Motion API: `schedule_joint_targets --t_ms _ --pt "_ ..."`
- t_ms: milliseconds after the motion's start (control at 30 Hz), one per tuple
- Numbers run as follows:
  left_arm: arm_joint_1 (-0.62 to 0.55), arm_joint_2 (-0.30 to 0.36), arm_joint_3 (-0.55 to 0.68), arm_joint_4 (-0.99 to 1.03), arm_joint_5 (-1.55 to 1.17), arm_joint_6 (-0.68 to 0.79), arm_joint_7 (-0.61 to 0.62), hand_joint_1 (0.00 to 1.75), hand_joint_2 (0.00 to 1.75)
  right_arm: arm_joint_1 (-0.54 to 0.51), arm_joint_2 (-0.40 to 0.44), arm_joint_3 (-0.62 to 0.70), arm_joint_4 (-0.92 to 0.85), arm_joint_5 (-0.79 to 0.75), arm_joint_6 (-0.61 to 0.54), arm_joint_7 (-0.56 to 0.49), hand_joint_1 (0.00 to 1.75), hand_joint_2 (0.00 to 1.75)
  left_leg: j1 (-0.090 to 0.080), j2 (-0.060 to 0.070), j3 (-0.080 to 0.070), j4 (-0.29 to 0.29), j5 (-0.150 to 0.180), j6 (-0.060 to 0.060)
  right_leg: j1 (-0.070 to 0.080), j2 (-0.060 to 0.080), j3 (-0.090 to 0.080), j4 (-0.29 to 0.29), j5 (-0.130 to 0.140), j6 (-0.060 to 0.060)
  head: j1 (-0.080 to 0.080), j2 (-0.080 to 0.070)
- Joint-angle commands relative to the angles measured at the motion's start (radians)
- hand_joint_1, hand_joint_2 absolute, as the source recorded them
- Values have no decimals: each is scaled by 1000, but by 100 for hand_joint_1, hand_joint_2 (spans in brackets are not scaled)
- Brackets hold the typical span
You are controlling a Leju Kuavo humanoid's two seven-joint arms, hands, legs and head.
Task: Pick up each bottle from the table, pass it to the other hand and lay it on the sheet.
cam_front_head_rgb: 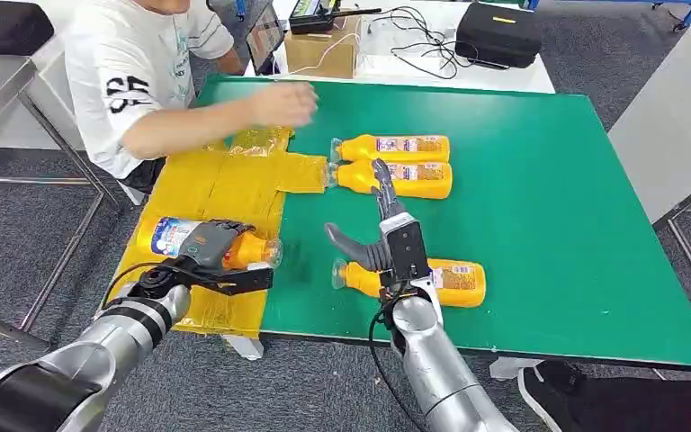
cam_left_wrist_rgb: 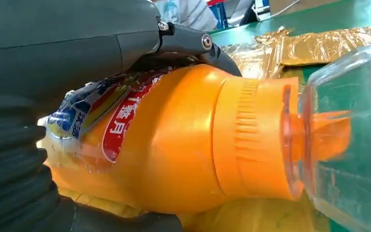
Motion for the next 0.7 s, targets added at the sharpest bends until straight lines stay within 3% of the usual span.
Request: schedule_joint_targets --t_ms 33,233,267,300,500,700 --pt "-2 36 -79 104 -53 -23 64 175 175 -51 -6 15 60 -4 10 8 0 175 1 4 4 0 -2 -1 1 4 3 -1 0 -2 0 0" --pt "-2 41 -55 114 -52 -48 76 175 175 -64 1 25 92 0 16 14 0 175 2 6 8 0 -3 -2 2 6 7 -1 -1 -3 0 0" --pt "0 39 -50 114 -46 -59 67 122 175 -65 0 26 97 0 18 15 0 175 2 7 8 0 -3 -3 3 6 7 0 -1 -3 0 0" --pt "6 36 -41 108 -41 -51 59 0 175 -68 0 26 106 0 20 15 0 175 1 6 8 0 -2 -2 2 5 6 0 0 -3 0 0" --pt "23 26 22 92 6 -14 -32 0 175 -83 -1 23 138 0 31 12 0 175 2 6 10 -1 -2 -3 3 5 9 -2 0 -4 0 0" --pt "23 26 22 92 6 -14 -32 0 175 -83 -1 23 138 0 31 12 0 175 2 4 9 -1 -1 -3 2 3 9 -1 1 -4 0 0"
